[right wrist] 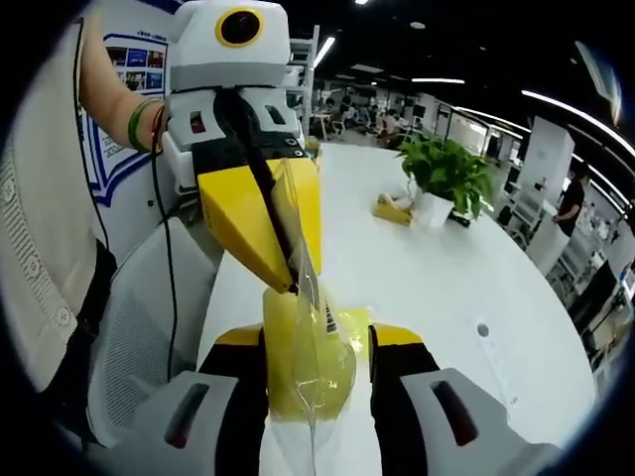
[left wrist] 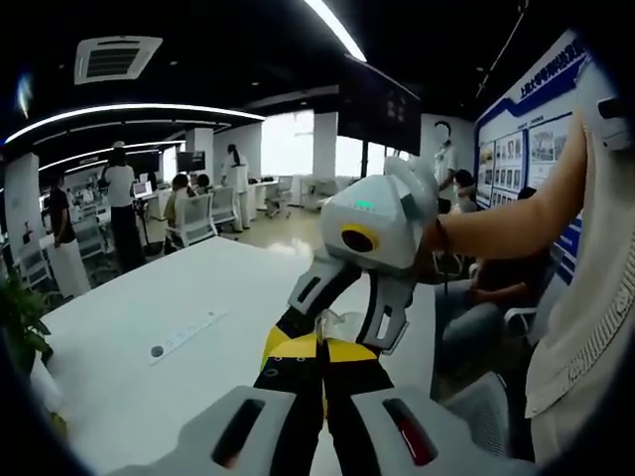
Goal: Compare the silicone blocks by pressing each to a similar depth, holding the contact briefly, and releasing to observe deformation and rebound differences across the visible hardness samples.
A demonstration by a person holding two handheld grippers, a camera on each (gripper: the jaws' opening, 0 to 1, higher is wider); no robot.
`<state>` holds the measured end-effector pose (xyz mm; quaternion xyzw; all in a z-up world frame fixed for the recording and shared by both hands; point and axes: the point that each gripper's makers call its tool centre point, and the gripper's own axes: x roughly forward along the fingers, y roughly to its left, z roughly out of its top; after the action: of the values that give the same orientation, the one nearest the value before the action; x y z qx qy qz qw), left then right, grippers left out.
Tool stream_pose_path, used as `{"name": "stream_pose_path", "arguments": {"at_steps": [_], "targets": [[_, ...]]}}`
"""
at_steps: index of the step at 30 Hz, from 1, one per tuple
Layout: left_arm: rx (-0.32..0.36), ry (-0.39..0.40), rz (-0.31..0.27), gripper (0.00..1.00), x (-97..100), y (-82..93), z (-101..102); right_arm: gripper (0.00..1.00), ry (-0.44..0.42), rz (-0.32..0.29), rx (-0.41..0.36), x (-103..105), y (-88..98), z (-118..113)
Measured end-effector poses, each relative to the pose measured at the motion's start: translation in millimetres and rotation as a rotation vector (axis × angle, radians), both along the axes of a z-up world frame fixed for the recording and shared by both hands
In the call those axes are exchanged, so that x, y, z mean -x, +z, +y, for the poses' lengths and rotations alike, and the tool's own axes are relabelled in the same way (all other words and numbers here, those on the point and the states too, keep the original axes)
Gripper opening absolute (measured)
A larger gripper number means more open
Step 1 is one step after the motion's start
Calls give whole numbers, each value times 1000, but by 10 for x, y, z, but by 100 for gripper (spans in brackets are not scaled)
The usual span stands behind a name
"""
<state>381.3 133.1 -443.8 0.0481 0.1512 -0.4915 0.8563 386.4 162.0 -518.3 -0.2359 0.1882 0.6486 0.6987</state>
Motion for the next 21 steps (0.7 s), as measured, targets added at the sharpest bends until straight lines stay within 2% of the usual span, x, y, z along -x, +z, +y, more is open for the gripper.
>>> {"name": "stream_pose_path", "arguments": {"at_steps": [8, 12, 15, 21], "targets": [[31, 6, 36, 0, -4, -44, -25, 47, -54, 29, -23, -38, -14, -83], [32, 12, 51, 0, 4, -113, -34, 52, -99, 57, -79, -17, 29, -134], [65, 35, 90, 0, -21, -152, -8, 55, -137, 69, -104, -6, 35, -204], [87, 60, 119, 0, -46, -235, 2, 65, -277, 99, -220, 45, 126, -443]]}}
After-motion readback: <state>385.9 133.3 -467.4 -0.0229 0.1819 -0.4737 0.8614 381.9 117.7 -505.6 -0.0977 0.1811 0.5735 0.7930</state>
